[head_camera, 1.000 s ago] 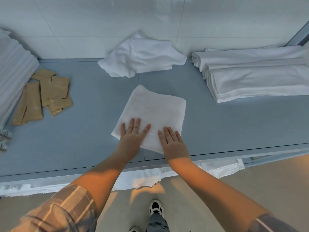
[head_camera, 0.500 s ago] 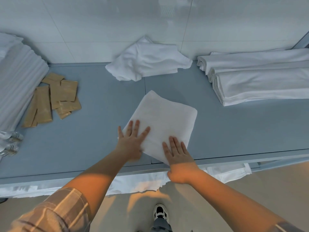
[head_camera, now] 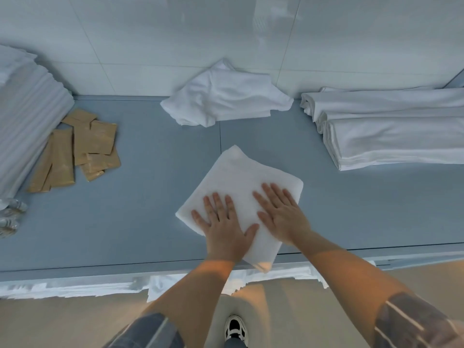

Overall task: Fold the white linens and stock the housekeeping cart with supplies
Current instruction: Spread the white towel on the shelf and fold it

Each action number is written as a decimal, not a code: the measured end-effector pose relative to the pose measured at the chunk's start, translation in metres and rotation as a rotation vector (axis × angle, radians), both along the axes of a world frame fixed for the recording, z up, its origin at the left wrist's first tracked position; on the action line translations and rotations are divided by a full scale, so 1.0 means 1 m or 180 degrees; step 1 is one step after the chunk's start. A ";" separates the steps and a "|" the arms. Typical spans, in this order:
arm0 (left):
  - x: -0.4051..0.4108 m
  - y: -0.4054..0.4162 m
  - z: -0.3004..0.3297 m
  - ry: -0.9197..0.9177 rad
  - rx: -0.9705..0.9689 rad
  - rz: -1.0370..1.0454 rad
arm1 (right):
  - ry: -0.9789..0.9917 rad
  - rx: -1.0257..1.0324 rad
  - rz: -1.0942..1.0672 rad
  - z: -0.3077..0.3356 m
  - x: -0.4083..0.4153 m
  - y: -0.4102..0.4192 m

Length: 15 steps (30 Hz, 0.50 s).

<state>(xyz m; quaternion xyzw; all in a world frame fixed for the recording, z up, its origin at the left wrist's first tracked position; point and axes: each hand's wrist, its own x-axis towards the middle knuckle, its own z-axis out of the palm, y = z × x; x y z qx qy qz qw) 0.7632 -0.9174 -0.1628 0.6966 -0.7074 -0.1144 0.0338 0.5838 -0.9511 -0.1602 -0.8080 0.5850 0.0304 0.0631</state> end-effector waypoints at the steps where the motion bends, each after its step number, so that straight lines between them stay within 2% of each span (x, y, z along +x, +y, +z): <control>1: 0.000 0.000 -0.001 -0.0035 0.0029 -0.0011 | 0.0086 0.0087 -0.0136 0.001 -0.004 -0.006; 6: 0.005 -0.003 -0.007 -0.0081 0.0061 -0.0143 | 0.0526 0.0279 -0.0420 0.014 -0.001 -0.031; 9: 0.019 -0.008 -0.011 -0.0167 -0.0023 -0.0496 | 0.0434 0.0076 0.0375 0.025 0.005 -0.044; 12: 0.052 -0.026 -0.012 -0.0427 0.0020 -0.1267 | 0.0453 0.0266 0.1249 0.028 0.013 -0.044; 15: 0.080 -0.049 0.002 -0.0550 0.0346 -0.1837 | 0.0270 0.0308 0.0978 0.012 0.023 -0.022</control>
